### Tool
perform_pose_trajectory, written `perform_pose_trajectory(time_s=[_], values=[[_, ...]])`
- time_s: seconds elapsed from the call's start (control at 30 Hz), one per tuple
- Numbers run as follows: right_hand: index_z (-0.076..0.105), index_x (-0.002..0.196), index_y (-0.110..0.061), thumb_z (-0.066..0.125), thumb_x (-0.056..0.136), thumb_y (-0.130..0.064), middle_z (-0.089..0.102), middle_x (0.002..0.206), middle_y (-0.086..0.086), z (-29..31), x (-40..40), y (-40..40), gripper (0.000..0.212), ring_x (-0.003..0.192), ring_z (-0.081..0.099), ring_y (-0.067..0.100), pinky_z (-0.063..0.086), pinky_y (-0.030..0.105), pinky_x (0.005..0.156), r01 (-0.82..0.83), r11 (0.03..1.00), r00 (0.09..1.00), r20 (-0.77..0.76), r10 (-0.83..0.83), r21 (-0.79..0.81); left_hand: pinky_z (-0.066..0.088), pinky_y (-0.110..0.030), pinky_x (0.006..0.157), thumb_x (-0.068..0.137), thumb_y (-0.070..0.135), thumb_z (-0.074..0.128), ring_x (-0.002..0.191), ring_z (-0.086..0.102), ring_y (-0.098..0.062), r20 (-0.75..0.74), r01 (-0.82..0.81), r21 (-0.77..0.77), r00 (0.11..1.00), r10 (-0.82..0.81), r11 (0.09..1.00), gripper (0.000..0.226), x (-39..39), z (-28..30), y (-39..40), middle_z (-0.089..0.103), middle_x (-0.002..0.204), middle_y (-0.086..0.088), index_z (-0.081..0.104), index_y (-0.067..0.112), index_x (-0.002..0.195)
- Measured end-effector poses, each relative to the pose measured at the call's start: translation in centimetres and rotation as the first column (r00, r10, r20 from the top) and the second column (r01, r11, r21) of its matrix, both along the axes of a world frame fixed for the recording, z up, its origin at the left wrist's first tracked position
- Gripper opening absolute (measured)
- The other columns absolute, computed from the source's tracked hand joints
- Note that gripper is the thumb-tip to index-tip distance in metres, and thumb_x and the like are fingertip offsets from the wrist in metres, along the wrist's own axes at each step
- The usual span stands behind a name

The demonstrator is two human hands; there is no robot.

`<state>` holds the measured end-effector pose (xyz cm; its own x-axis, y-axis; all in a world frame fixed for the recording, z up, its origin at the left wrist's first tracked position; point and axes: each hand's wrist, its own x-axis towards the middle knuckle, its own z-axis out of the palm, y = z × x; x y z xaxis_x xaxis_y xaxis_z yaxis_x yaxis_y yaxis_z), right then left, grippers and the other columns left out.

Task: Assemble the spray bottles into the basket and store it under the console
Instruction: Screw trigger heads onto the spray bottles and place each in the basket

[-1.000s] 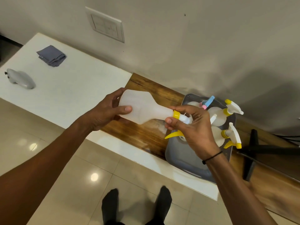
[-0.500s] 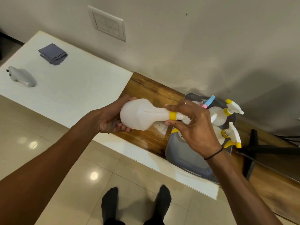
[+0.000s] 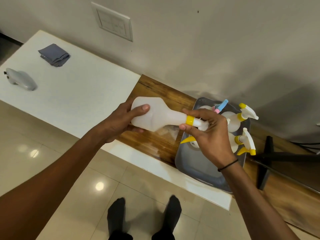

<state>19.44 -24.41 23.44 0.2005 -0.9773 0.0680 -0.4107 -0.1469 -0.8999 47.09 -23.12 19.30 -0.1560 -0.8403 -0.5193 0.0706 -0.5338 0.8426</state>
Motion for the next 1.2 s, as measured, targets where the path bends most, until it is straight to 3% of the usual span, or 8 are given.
perform_pose_trajectory(time_s=[0.17, 0.3, 0.6, 0.7, 0.8, 0.93, 1.1, 1.2], values=[[0.079, 0.115, -0.011, 0.088, 0.078, -0.014, 0.076, 0.101, 0.006, -0.2, -0.1, 0.6, 0.038, 0.092, 0.069, 0.016, 0.057, 0.025, 0.081, -0.102, 0.994, 0.993, -0.069, 0.098, -0.046, 0.054, -0.025, 0.045, 0.080, 0.079, 0.065, 0.059, 0.070, -0.022, -0.045, 0.106, 0.248, 0.994, -0.098, 0.963, 0.083, 0.7, -0.5, -1.5, 0.074, 0.089, -0.017, 0.069, 0.010, 0.125], [0.079, 0.115, -0.012, 0.088, 0.079, -0.014, 0.073, 0.095, 0.007, -0.3, -0.2, 1.2, 0.037, 0.087, 0.067, 0.020, 0.056, 0.037, 0.077, -0.194, 0.976, 0.971, -0.162, 0.176, -0.099, 0.052, -0.021, 0.039, 0.064, 0.084, 0.072, 0.059, 0.063, -0.032, -0.044, 0.193, 0.489, 0.980, -0.197, 0.851, 0.101, 1.3, -0.5, -2.5, 0.067, 0.092, -0.032, 0.077, -0.004, 0.113], [0.079, 0.115, -0.013, 0.087, 0.081, -0.014, 0.073, 0.094, 0.009, -0.9, -0.3, 2.4, 0.035, 0.086, 0.067, 0.023, 0.056, 0.041, 0.074, -0.212, 0.961, 0.957, -0.239, 0.167, -0.176, 0.053, -0.022, 0.039, 0.063, 0.077, 0.074, 0.048, 0.067, -0.029, -0.072, 0.344, 0.596, 0.923, -0.378, 0.726, 0.099, 2.4, -1.2, -3.5, 0.068, 0.075, -0.027, 0.073, -0.011, 0.109], [0.079, 0.113, -0.012, 0.088, 0.079, -0.017, 0.076, 0.098, 0.006, -0.5, -0.4, 2.5, 0.036, 0.090, 0.069, 0.020, 0.058, 0.034, 0.078, -0.155, 0.978, 0.975, -0.180, 0.129, -0.138, 0.066, -0.040, 0.059, 0.076, 0.078, 0.064, 0.084, 0.077, -0.042, -0.216, 0.368, 0.516, 0.930, -0.298, 0.774, 0.093, 2.3, -0.5, -3.0, 0.074, 0.107, -0.029, 0.065, 0.004, 0.132], [0.080, 0.113, -0.014, 0.089, 0.078, -0.019, 0.078, 0.103, -0.001, -0.2, -0.5, 2.1, 0.037, 0.093, 0.070, 0.007, 0.056, 0.018, 0.081, -0.046, 0.999, 0.997, -0.065, 0.045, -0.020, 0.064, -0.056, 0.079, 0.077, 0.072, 0.075, 0.124, 0.067, -0.043, -0.306, 0.283, 0.195, 0.927, -0.216, 0.939, 0.083, 2.0, 0.0, -1.7, 0.062, 0.143, -0.016, 0.057, 0.028, 0.146], [0.081, 0.109, -0.013, 0.091, 0.074, -0.015, 0.079, 0.103, -0.003, -0.1, -0.4, 1.2, 0.036, 0.094, 0.071, 0.007, 0.056, 0.019, 0.081, 0.011, 0.997, 0.999, 0.037, -0.014, 0.081, 0.066, -0.042, 0.074, 0.068, 0.068, 0.086, 0.124, 0.066, -0.033, -0.034, 0.121, -0.108, 0.992, -0.126, 0.987, 0.082, 0.9, 0.3, -0.2, 0.056, 0.139, 0.004, 0.055, 0.043, 0.140], [0.080, 0.107, -0.010, 0.091, 0.074, -0.012, 0.079, 0.110, -0.004, -0.2, -0.5, 1.1, 0.035, 0.103, 0.073, 0.008, 0.058, 0.023, 0.088, -0.002, 0.999, 0.999, 0.049, -0.001, 0.048, 0.064, -0.033, 0.063, 0.047, 0.086, 0.082, 0.108, 0.075, -0.027, -0.011, 0.077, 0.083, 0.997, -0.076, 0.994, 0.096, 0.4, -0.1, 0.1, 0.068, 0.126, -0.005, 0.061, 0.039, 0.128], [0.081, 0.108, -0.012, 0.091, 0.074, -0.015, 0.079, 0.111, -0.006, -0.1, -0.5, 0.8, 0.035, 0.103, 0.072, 0.006, 0.060, 0.026, 0.089, -0.045, 0.996, 0.999, 0.010, 0.044, 0.073, 0.064, -0.032, 0.063, 0.049, 0.085, 0.083, 0.110, 0.075, -0.026, -0.009, 0.044, 0.053, 0.999, -0.043, 0.998, 0.098, 0.4, -0.6, -0.1, 0.069, 0.128, -0.005, 0.060, 0.037, 0.132]])
